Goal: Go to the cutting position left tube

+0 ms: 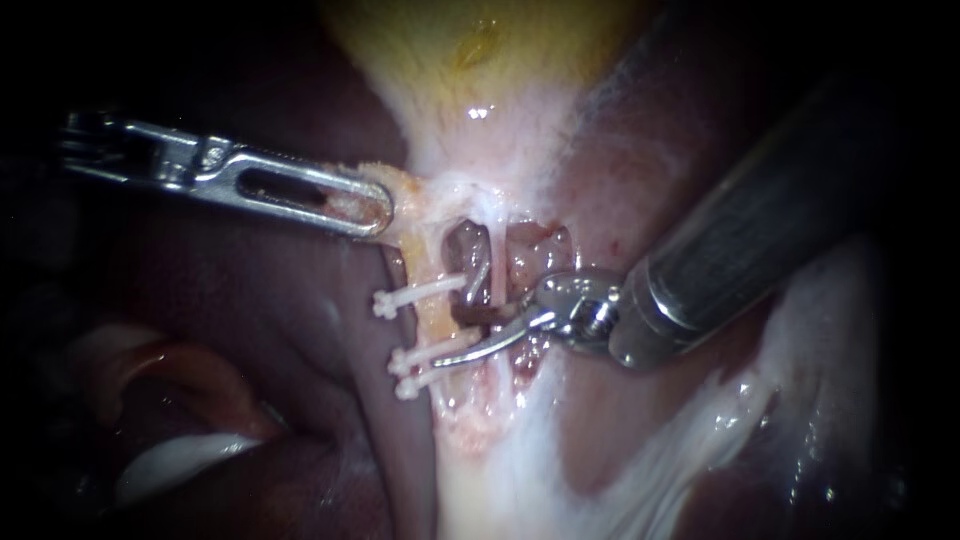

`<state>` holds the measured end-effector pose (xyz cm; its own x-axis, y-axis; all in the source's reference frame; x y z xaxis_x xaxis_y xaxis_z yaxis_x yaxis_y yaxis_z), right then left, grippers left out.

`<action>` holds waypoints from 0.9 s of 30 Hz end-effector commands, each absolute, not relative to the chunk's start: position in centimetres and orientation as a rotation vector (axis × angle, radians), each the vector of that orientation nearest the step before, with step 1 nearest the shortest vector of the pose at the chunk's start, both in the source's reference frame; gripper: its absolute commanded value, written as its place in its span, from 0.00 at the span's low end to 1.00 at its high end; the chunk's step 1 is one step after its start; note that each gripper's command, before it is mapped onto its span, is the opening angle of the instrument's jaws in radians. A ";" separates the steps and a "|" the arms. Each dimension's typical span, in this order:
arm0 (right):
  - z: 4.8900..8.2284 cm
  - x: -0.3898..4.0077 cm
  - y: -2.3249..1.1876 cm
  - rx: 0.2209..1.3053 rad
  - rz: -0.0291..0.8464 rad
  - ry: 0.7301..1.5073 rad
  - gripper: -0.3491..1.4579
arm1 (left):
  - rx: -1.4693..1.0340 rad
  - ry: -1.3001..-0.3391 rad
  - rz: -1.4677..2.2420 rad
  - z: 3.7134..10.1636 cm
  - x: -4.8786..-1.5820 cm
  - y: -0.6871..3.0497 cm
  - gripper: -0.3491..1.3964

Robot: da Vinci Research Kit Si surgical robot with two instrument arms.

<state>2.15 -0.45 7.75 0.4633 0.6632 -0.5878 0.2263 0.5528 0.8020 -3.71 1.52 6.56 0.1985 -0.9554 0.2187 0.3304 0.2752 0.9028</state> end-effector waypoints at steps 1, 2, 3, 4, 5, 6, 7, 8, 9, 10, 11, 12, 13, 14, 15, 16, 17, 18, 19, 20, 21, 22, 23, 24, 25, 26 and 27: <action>7.75 2.18 -0.45 0.997 0.331 1.093 0.86 | 0.834 -0.943 -1.064 6.56 -3.71 1.52 0.10; 7.75 2.21 -0.45 1.000 0.329 1.099 0.86 | 0.834 -0.943 -1.064 6.56 -3.71 1.52 0.10; 7.75 2.23 -0.45 1.005 0.332 1.100 0.86 | 0.834 -0.943 -1.064 6.56 -3.71 1.52 0.10; 7.75 2.25 -0.45 1.006 0.332 1.103 0.86 | 0.834 -0.943 -1.064 6.56 -3.71 1.52 0.10; 7.74 2.28 -0.45 1.006 0.332 1.103 0.86 | 0.834 -0.943 -1.064 6.56 -3.71 1.52 0.10; 7.74 2.29 -0.45 1.006 0.333 1.103 0.86 | 0.834 -0.943 -1.064 6.56 -3.71 1.52 0.10; 7.74 2.30 -0.45 1.006 0.333 1.106 0.86 | 0.834 -0.943 -1.064 6.56 -3.71 1.52 0.10; 7.74 2.31 -0.45 1.006 0.333 1.106 0.85 | 0.834 -0.943 -1.064 6.57 -3.71 1.52 0.10; 7.74 2.31 -0.45 1.011 0.338 1.106 0.85 | 0.834 -0.943 -1.064 6.57 -3.71 1.52 0.10; 7.74 2.32 -0.45 1.011 0.338 1.106 0.85 | 0.834 -0.943 -1.064 6.57 -3.71 1.52 0.10; 7.74 2.32 -0.45 1.011 0.338 1.109 0.85 | 0.834 -0.943 -1.064 6.57 -3.72 1.52 0.10; 7.74 2.32 -0.45 1.012 0.339 1.112 0.85 | 0.834 -0.943 -1.064 6.57 -3.72 1.52 0.10; 7.74 2.33 -0.45 1.012 0.339 1.112 0.85 | 0.834 -0.943 -1.064 6.57 -3.72 1.52 0.10; 7.74 2.34 -0.45 1.013 0.339 1.115 0.85 | 0.834 -0.943 -1.064 6.57 -3.72 1.52 0.10; 7.74 2.34 -0.45 1.012 0.340 1.115 0.84 | 0.833 -0.944 -1.064 6.57 -3.72 1.52 0.10; 7.74 2.35 -0.45 1.012 0.340 1.115 0.84 | 0.833 -0.944 -1.064 6.57 -3.72 1.52 0.10; 7.75 2.36 -0.45 1.012 0.339 1.115 0.84 | 0.833 -0.944 -1.064 6.57 -3.72 1.52 0.10; 7.75 2.36 -0.45 1.012 0.339 1.115 0.84 | 0.833 -0.944 -1.064 6.57 -3.72 1.52 0.10; 7.75 2.37 -0.45 1.013 0.340 1.118 0.84 | 0.833 -0.944 -1.064 6.57 -3.72 1.52 0.10; 7.75 2.37 -0.45 1.013 0.340 1.118 0.84 | 0.833 -0.944 -1.064 6.58 -3.72 1.52 0.10; 7.75 2.38 -0.45 1.013 0.340 1.118 0.84 | 0.833 -0.944 -1.064 6.58 -3.72 1.52 0.10; 7.75 2.38 -0.45 1.013 0.340 1.118 0.84 | 0.833 -0.944 -1.064 6.58 -3.72 1.52 0.10; 7.75 2.38 -0.45 1.013 0.340 1.118 0.84 | 0.833 -0.944 -1.064 6.58 -3.72 1.52 0.10; 7.75 2.38 -0.45 1.013 0.340 1.118 0.84 | 0.833 -0.944 -1.064 6.58 -3.72 1.52 0.10; 7.75 2.38 -0.45 1.013 0.339 1.118 0.84 | 0.833 -0.944 -1.064 6.58 -3.72 1.52 0.10; 7.75 2.39 -0.45 1.013 0.339 1.118 0.84 | 0.833 -0.944 -1.064 6.58 -3.72 1.52 0.10; 7.75 2.39 -0.45 1.013 0.339 1.118 0.84 | 0.833 -0.944 -1.064 6.58 -3.72 1.52 0.10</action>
<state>2.39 -0.45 7.75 0.4430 0.6817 -0.5822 0.2425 0.5341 0.8099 -3.73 1.52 6.58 0.1978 -0.9554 0.2194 0.3318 0.2758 0.9021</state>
